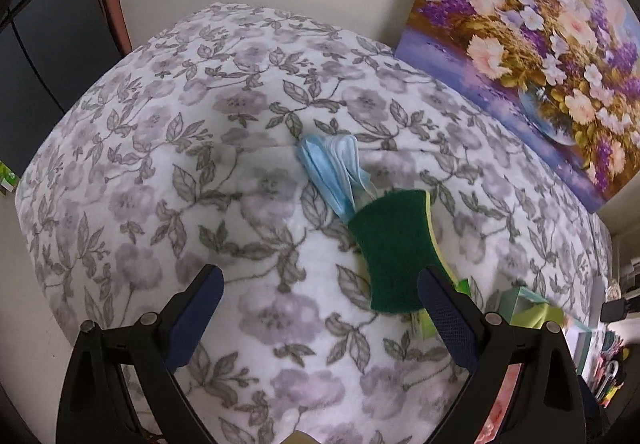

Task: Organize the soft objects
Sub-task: 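Move both open tools back toward the sponge and second tissue pack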

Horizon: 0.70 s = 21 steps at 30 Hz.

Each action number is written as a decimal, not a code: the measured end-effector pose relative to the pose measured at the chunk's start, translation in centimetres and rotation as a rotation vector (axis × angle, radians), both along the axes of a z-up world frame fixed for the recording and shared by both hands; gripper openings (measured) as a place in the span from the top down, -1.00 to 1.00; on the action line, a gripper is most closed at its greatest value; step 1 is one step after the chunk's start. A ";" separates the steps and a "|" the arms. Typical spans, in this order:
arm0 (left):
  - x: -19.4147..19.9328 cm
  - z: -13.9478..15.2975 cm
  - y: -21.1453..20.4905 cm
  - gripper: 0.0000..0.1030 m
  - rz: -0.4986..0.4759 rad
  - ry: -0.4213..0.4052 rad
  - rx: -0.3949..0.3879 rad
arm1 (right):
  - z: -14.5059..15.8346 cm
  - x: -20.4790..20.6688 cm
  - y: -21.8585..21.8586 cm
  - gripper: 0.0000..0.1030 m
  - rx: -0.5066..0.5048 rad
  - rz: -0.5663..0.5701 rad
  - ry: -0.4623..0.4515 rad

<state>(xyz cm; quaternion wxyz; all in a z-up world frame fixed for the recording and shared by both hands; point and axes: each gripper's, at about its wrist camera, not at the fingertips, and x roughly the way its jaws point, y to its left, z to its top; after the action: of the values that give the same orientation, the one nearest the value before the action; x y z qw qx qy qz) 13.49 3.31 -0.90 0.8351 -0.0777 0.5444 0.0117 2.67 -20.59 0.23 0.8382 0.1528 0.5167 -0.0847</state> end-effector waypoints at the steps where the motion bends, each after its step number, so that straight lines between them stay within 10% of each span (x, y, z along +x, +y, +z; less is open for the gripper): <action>1: 0.2 -0.2 0.1 -0.90 0.004 0.001 -0.008 | -0.1 0.6 0.6 -1.00 0.001 0.012 -0.002; 21: 4.6 -4.6 0.5 -0.90 0.088 0.138 -0.099 | -6.8 9.2 6.4 -1.00 -0.045 0.204 0.087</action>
<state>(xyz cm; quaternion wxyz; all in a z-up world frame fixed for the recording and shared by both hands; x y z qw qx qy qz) 18.09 3.83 -5.55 0.7893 -0.1419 0.5968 0.0267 11.87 -14.22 -6.57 0.8223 0.0767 0.5636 -0.0171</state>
